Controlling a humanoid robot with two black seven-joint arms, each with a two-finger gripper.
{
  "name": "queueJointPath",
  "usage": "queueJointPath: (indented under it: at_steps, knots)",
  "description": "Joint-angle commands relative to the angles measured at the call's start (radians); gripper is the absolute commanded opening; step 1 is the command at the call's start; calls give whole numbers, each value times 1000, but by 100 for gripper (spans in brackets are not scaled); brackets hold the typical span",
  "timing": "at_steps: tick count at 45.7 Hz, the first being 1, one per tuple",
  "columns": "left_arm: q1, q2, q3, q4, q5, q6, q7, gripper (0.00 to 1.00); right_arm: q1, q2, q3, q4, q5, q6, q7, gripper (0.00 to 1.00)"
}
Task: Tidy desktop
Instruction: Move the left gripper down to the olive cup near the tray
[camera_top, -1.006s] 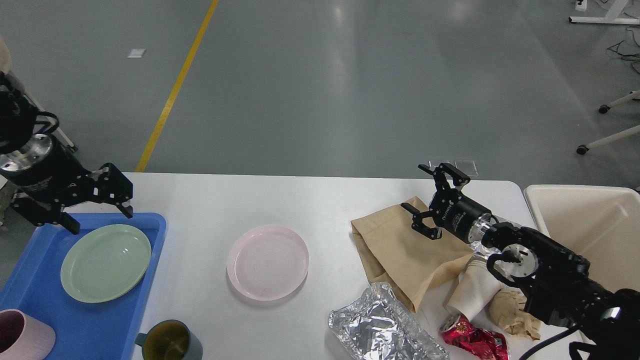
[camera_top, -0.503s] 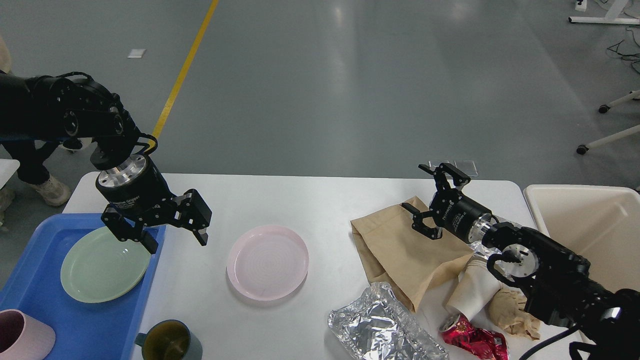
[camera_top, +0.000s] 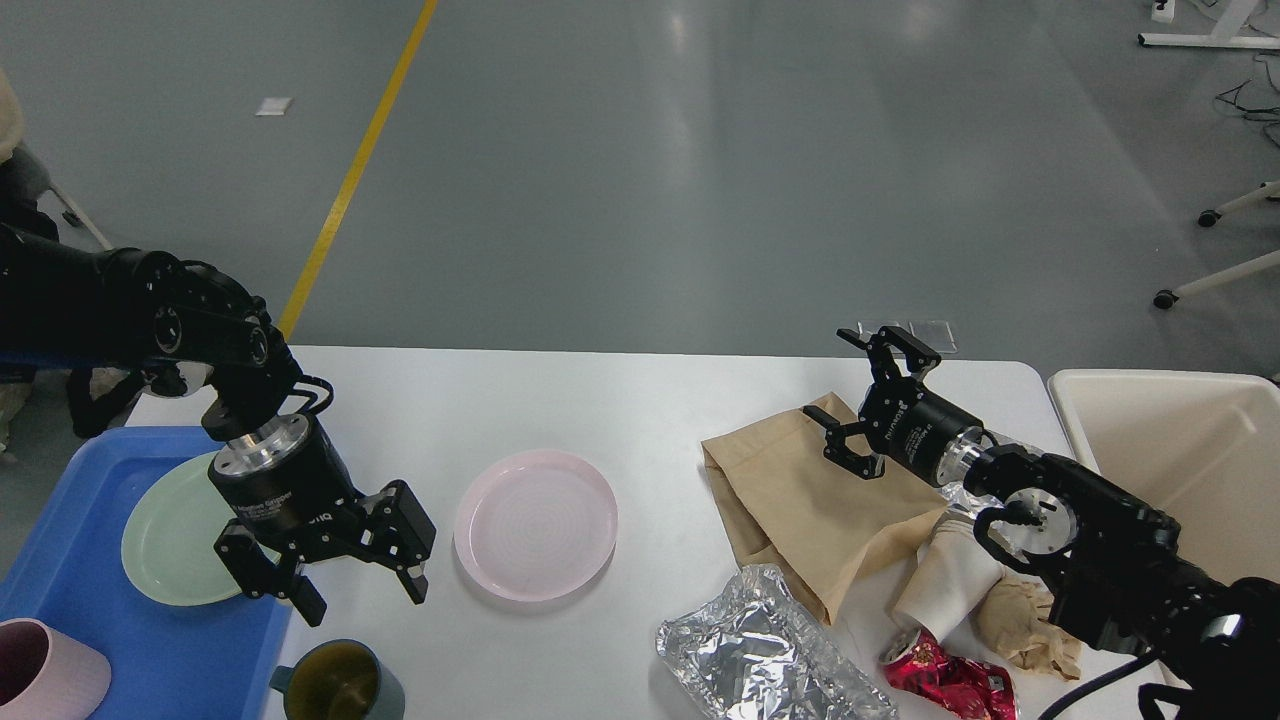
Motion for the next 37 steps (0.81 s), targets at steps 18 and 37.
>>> queueJointPath:
  at_steps: [18,37]
  knots:
    - [37,-6,-4,-79,0,92,2,93,0,0,0,0,0,0,0,100]
    - [126,-9,-1,-74,1,240,4,93,0,0,0,0,0,0,0,100]
